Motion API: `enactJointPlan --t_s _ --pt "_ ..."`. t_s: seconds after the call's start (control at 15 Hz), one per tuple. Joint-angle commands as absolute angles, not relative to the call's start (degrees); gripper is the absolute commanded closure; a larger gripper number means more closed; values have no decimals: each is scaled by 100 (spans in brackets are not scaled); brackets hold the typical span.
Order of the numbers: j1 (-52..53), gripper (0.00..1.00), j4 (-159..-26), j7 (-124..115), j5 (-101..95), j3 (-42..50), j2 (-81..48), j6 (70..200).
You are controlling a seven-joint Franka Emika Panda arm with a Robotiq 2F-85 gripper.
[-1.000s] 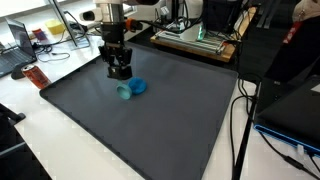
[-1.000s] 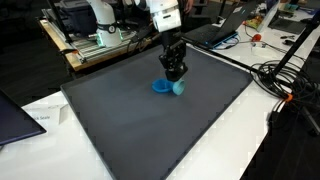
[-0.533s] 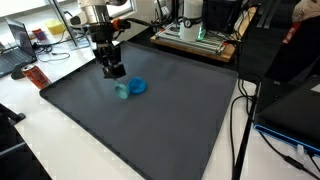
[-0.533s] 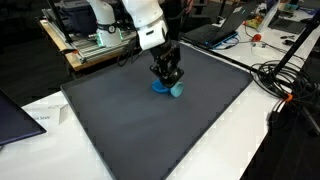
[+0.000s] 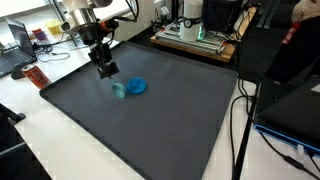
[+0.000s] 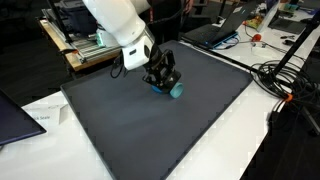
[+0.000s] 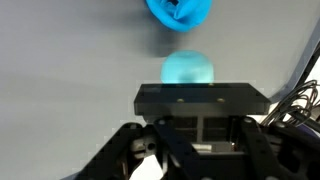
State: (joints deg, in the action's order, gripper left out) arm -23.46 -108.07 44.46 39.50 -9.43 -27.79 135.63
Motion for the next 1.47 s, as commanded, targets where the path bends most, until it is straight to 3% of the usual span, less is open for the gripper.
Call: enactJointPlan --t_s 0.0,0.6,1.4 --pt "-2387 77 -10333 4694 4435 -718 -3123 13038" --pt "-2465 77 -9978 4765 4656 -164 -3482 12049" --pt "-2515 77 -10894 5546 5219 166 -2755 12304"
